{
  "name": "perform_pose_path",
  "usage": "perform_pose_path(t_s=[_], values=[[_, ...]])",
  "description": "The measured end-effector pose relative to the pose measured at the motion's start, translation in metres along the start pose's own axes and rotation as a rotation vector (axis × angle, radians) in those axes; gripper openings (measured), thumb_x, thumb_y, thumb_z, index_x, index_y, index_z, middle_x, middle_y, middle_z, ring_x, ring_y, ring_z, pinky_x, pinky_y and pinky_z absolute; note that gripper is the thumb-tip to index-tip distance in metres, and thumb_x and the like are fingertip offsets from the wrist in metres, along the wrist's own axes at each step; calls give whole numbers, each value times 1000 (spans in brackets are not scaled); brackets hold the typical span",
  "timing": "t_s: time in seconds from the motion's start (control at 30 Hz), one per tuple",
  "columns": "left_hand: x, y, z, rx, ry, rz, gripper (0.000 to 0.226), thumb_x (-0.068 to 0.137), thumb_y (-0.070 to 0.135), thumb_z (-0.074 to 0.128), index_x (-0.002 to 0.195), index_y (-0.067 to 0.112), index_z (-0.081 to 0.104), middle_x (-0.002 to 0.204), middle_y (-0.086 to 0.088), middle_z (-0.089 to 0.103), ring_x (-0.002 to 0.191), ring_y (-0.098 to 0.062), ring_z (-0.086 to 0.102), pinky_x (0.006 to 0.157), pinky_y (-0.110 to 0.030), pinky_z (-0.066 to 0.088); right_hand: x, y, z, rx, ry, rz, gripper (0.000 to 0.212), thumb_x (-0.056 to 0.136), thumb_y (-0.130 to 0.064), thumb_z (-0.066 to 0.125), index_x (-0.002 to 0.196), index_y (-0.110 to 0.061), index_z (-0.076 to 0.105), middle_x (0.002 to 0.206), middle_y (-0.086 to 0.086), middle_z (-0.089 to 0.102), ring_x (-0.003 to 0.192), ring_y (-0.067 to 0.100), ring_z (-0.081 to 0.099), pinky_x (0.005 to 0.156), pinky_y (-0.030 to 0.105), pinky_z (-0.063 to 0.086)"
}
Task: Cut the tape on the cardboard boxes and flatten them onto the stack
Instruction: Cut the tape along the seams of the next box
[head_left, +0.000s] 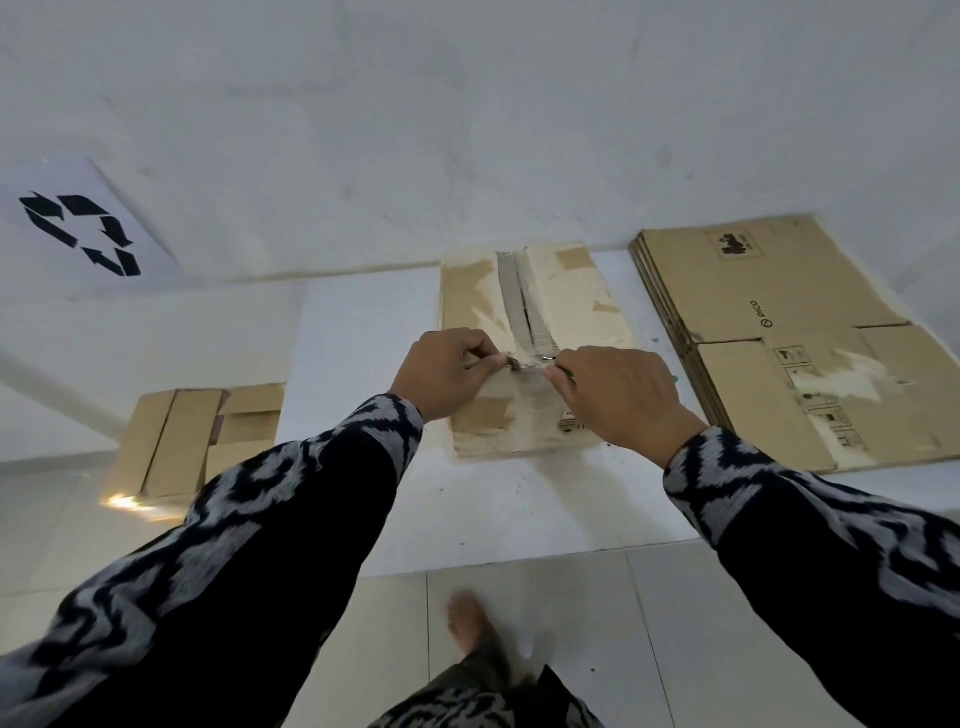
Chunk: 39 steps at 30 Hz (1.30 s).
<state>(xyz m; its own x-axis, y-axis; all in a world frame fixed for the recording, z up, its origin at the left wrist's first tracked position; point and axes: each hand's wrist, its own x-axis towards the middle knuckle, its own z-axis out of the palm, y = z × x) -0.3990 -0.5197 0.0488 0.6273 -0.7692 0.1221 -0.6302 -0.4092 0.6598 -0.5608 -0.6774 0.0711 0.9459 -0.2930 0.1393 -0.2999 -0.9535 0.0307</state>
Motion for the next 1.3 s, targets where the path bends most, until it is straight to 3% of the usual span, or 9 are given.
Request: perform_pose_path(t_s=[0.67,0.8,0.9,0.97,1.03,1.13,1.2,1.3], values=[[5,3,-3,-37,-40,-13,19,90,39,67,77,25,69,74,20,64,69,0,55,63,-21,41,-20,29,-9,-68,5,177,48,106,-45,23,85,-27,63,74,-8,59,59,16,53,45,24,22],[-3,3,-2,25,-54,10,20,91,40,66,74,31,62,75,21,59,71,2,54,64,-18,38,-38,36,-12,82,-70,237,43,104,-47,26,93,-27,62,68,-12,52,59,12,47,48,25,24],[-18,-3,9,165,-168,45,16,90,47,64,81,35,62,88,20,59,80,1,55,74,-21,42,-42,30,-2,337,-146,381,44,101,-57,26,97,-26,57,69,-8,56,64,17,53,52,29,32],[-30,-10,20,260,-266,77,17,90,54,61,90,37,65,99,20,57,89,-4,57,78,-27,45,-43,29,8,425,-134,450,48,93,-71,33,104,-29,52,76,-11,57,70,17,56,55,30,35],[-37,-14,28,295,-270,108,20,89,56,60,96,38,63,106,21,52,89,-5,56,73,-28,47,-41,28,18,401,-154,432,63,81,-80,48,124,-34,49,93,-14,59,80,15,57,63,30,40],[-37,-13,32,306,-241,127,20,87,50,65,96,34,58,118,21,49,86,-9,58,68,-27,44,-34,30,33,350,-248,340,85,70,-80,62,141,-38,39,122,-6,59,104,19,59,76,32,45],[-36,-14,33,300,-239,134,16,88,43,67,94,29,61,120,19,51,89,-10,60,68,-25,41,-30,35,41,385,-252,342,81,73,-74,65,142,-37,42,128,-5,58,110,19,57,79,33,45],[-36,-17,34,280,-241,122,13,89,40,67,92,27,64,122,17,53,95,-8,60,71,-24,40,-33,42,50,538,-177,348,60,81,-66,63,132,-35,53,116,-8,63,96,14,57,72,28,42]])
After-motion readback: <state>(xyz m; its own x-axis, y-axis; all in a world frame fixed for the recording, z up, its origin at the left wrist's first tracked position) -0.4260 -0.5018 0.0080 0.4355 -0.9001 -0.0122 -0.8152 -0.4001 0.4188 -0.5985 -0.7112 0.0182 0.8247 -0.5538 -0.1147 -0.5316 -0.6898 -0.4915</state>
